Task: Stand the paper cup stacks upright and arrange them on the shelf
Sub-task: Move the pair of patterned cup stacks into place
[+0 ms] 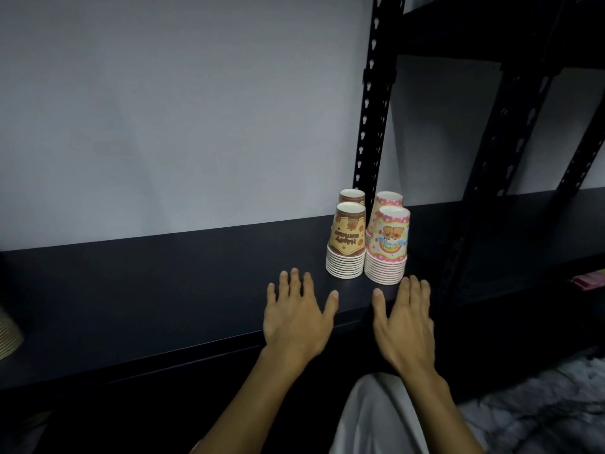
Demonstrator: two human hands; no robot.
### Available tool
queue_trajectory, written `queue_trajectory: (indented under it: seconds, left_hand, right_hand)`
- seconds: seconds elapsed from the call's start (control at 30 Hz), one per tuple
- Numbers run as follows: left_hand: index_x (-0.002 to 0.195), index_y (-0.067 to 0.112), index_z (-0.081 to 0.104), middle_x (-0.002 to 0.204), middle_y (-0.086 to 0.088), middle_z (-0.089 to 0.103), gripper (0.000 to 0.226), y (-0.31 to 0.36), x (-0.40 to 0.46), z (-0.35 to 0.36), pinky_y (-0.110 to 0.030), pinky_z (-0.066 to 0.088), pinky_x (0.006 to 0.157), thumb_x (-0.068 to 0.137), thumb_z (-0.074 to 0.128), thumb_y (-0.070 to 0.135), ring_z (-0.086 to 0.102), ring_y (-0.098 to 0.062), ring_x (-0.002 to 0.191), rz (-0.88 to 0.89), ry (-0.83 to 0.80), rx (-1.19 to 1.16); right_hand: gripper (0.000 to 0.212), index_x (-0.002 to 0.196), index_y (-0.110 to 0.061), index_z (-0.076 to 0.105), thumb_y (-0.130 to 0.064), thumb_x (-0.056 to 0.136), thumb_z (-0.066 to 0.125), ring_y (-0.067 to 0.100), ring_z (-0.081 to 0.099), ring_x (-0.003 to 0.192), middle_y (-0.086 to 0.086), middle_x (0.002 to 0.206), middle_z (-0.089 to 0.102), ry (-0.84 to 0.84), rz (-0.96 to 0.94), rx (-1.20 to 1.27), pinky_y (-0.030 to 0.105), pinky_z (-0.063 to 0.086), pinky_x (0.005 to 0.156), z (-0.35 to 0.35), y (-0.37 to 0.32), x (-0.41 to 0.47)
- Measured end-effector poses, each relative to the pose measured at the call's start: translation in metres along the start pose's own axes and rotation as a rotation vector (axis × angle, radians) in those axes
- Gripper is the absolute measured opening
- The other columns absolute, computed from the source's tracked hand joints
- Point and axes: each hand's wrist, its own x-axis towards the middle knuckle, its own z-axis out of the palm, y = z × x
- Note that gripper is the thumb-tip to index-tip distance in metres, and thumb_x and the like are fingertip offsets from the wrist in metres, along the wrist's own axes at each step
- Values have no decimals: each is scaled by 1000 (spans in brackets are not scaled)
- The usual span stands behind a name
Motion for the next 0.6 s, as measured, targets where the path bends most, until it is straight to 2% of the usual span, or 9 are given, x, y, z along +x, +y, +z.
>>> queue_trajectory:
  seconds: [0.07,0.2,0.33,0.43,0.6]
  left_hand:
    - [163,18,8,171,-9,3,79,-2,-16,3,-46,-1,127,100,6,66,-2,-26,158,8,51,46]
    - [162,25,10,171,-6,8,73,-19,-42,7,-44,2,127,101,7,65,2,-24,158,68,142,99]
    - [161,34,17,170,1,12,68,-57,-67,3,-39,3,127,101,6,66,5,-15,158,86,184,63]
    - [159,38,19,169,3,17,70,-100,-85,-4,-37,6,127,97,1,66,9,-13,157,-1,221,120]
    - [159,42,17,170,3,15,70,-155,-110,-29,-39,6,127,96,6,71,8,-13,157,-184,211,135]
  right_hand:
    - [74,161,-8,19,-55,104,26,24,1,159,10,171,13,2,10,-84,51,16,124,1,-2,-10]
    - [71,161,-13,27,-56,103,24,35,7,158,15,169,19,-41,-37,-248,53,8,124,5,-15,-28]
    - [68,145,-10,55,-53,100,28,46,31,149,19,155,47,6,-176,-212,59,19,118,22,-38,-50]
    - [69,138,-10,62,-53,98,26,40,40,146,16,148,56,2,-292,-188,57,21,117,32,-58,-60]
    - [71,144,-17,58,-52,100,15,39,37,148,11,153,53,-153,-486,-173,56,17,120,52,-106,-74]
